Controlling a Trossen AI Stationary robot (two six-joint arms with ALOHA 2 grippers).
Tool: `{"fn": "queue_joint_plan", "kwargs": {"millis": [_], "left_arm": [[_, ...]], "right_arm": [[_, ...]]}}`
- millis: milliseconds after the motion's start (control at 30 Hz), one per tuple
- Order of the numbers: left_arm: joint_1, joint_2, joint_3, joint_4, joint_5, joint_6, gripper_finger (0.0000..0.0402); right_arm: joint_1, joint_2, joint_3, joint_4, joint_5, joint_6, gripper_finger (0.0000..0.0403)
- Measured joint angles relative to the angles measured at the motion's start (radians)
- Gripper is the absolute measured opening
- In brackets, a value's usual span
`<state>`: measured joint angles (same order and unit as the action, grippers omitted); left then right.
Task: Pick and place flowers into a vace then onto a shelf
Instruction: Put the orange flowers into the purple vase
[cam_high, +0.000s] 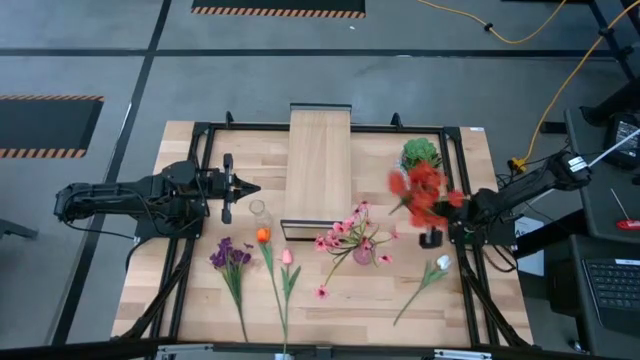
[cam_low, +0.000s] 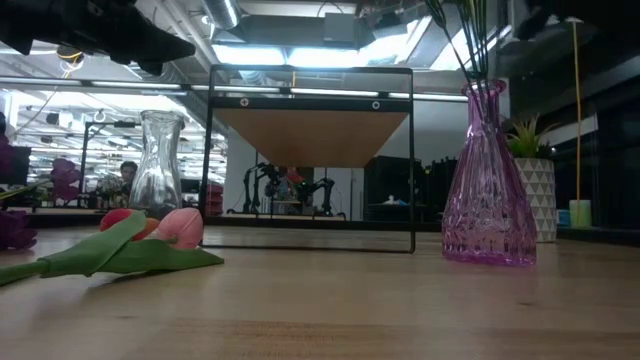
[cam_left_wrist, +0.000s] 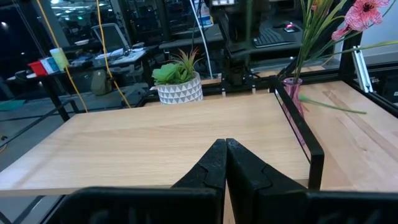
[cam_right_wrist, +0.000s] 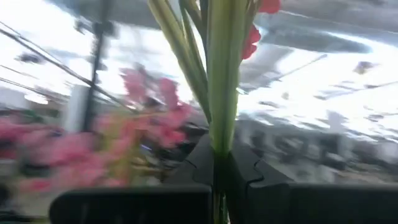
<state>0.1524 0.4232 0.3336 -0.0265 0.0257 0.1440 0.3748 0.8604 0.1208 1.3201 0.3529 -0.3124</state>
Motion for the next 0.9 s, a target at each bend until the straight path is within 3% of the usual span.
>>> {"fn": "queue_joint_plan", "kwargs": {"millis": [167,333,567,767,900], "left_arm": [[0.0,0.0,0.0,0.0,0.0,0.0,0.0004],[0.0,0.0,0.0,0.0,0.0,0.0,0.0004],[0.0,0.0,0.0,0.0,0.0,0.0,0.0004],[0.0,0.0,0.0,0.0,0.0,0.0,0.0004],[0.0,0.0,0.0,0.0,0.0,0.0,0.0004]], "right_arm": [[0.001,0.001,-0.064,0.045,-0.054,0.093,0.0009],[0.001,0.001,-0.015,-0.051,-0.079,0.107,0.0009],[0.001,0.006,0.031,-0.056,-0.195,0.151,0.0009],[0.001,0.076,0.051,-0.035,-0.216,0.155,0.0009],[0.001,0.153,0.051,0.073,-0.225,0.162,0.0009]]}}
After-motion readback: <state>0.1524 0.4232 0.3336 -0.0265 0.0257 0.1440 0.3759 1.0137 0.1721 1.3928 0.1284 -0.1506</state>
